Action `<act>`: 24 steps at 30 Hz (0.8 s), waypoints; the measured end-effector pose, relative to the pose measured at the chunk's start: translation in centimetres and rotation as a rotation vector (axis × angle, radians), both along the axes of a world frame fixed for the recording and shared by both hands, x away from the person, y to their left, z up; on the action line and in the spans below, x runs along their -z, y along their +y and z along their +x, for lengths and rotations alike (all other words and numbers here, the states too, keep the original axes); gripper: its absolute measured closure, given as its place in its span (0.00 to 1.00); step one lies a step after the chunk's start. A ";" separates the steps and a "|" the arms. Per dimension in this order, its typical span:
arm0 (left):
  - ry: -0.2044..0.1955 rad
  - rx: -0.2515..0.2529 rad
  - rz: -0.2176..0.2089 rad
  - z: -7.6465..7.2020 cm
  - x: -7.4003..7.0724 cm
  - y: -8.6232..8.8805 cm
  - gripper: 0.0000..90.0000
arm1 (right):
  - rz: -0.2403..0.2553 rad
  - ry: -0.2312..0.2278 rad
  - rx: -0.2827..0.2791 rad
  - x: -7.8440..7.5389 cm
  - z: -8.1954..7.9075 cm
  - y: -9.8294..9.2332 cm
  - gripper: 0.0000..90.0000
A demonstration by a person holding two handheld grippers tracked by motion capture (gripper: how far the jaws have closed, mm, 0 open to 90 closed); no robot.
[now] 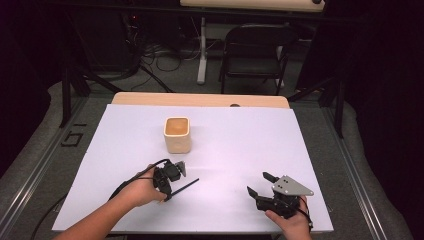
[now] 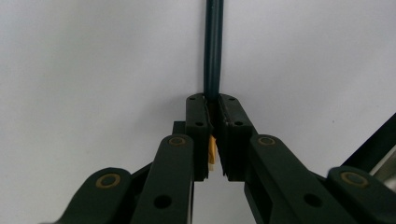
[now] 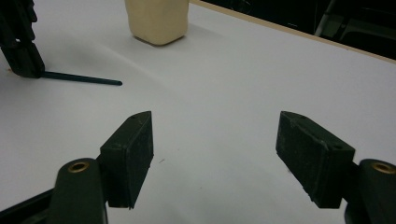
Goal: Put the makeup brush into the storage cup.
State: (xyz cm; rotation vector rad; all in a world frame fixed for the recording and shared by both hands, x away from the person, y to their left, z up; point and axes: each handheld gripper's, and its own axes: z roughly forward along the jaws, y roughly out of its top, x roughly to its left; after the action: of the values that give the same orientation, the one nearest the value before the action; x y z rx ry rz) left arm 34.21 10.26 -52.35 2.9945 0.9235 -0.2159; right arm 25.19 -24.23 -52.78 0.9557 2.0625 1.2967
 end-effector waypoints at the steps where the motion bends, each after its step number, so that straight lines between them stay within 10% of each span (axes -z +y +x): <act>1: 0.000 0.000 0.000 0.0 0.0 0.0 0.93 | 0.000 0.000 0.000 0.0 0.0 0.0 0.31; 24: -0.039 0.032 -0.020 0.0 -2.6 0.5 0.94 | -0.002 0.001 -0.002 0.1 0.1 0.1 0.31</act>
State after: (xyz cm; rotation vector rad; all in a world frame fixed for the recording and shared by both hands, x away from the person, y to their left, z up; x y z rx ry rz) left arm 34.24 10.76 -49.71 2.9854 0.8656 -0.1658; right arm 25.28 -24.14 -52.88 0.9538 2.0653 1.2956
